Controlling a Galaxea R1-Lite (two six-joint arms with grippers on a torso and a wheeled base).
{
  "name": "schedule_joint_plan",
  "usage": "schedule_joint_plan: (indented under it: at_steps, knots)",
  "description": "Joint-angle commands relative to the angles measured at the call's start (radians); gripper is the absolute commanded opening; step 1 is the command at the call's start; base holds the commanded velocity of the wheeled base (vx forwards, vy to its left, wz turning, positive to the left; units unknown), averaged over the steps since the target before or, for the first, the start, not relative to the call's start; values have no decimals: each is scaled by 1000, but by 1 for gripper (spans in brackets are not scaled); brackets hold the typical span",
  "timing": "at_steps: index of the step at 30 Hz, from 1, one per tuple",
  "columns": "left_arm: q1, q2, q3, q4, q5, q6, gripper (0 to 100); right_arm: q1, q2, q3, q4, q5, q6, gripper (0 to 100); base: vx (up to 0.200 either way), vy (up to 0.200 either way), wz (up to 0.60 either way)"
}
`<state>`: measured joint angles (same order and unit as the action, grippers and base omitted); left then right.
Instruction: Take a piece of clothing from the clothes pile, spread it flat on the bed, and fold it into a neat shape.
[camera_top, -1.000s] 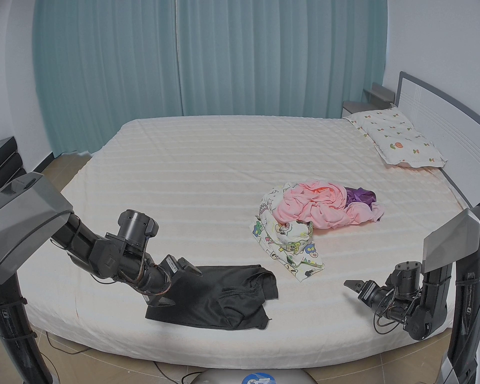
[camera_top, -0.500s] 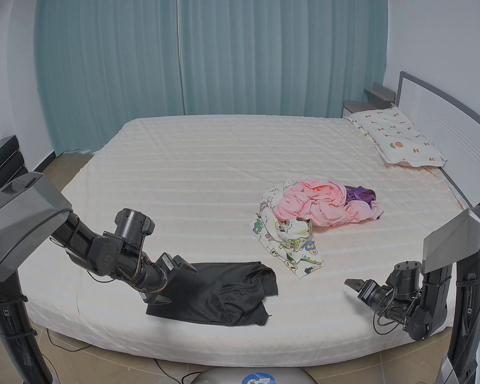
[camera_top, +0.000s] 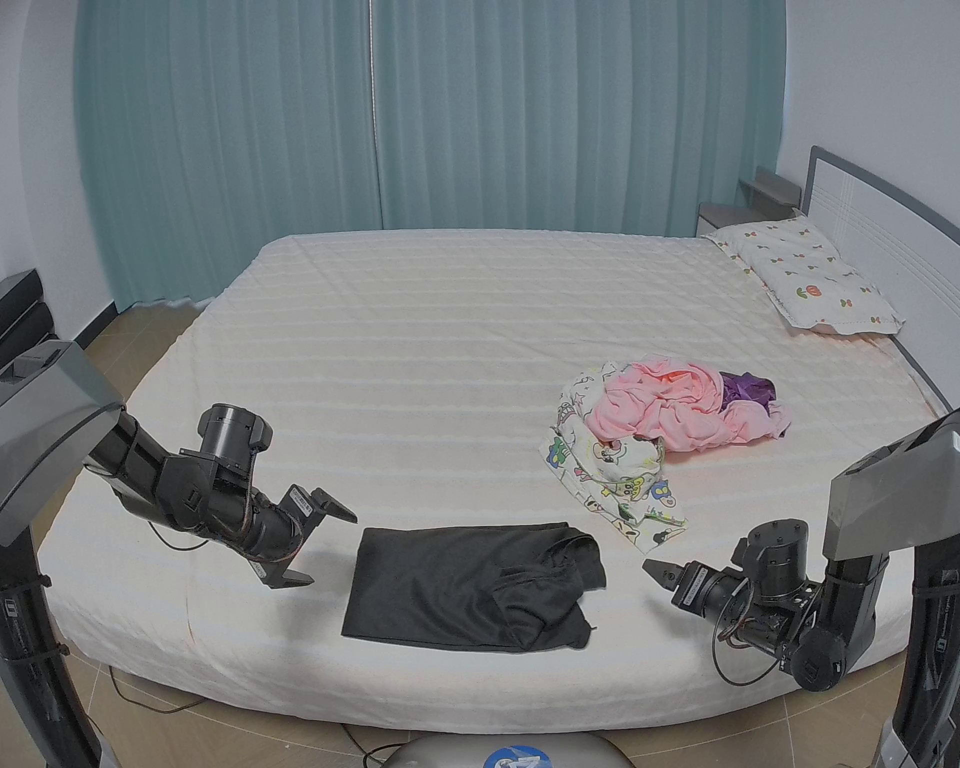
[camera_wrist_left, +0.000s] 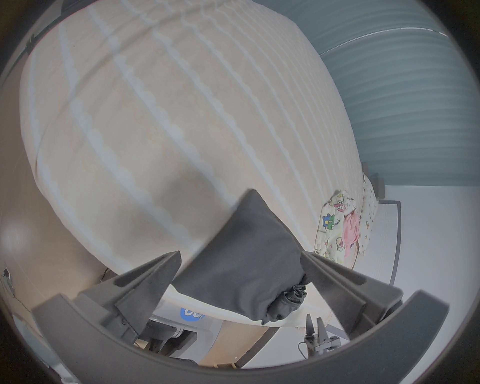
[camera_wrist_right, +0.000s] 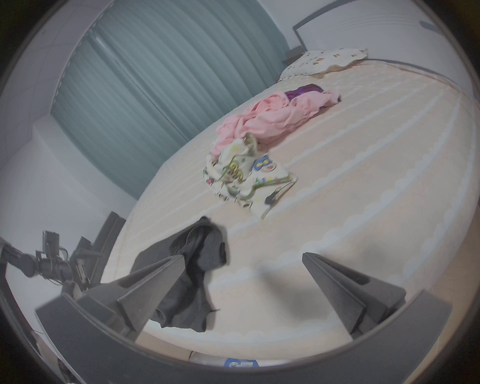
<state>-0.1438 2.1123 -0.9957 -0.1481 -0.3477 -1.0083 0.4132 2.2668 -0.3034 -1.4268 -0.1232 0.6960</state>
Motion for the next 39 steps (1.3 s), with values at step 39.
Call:
schedule_joint_plan:
  at_steps: [39]
  knots:
    - [12, 28, -9, -2, 29, 4, 100, 32, -82, -229, 589, -271, -328, 100, 0, 56, 0]
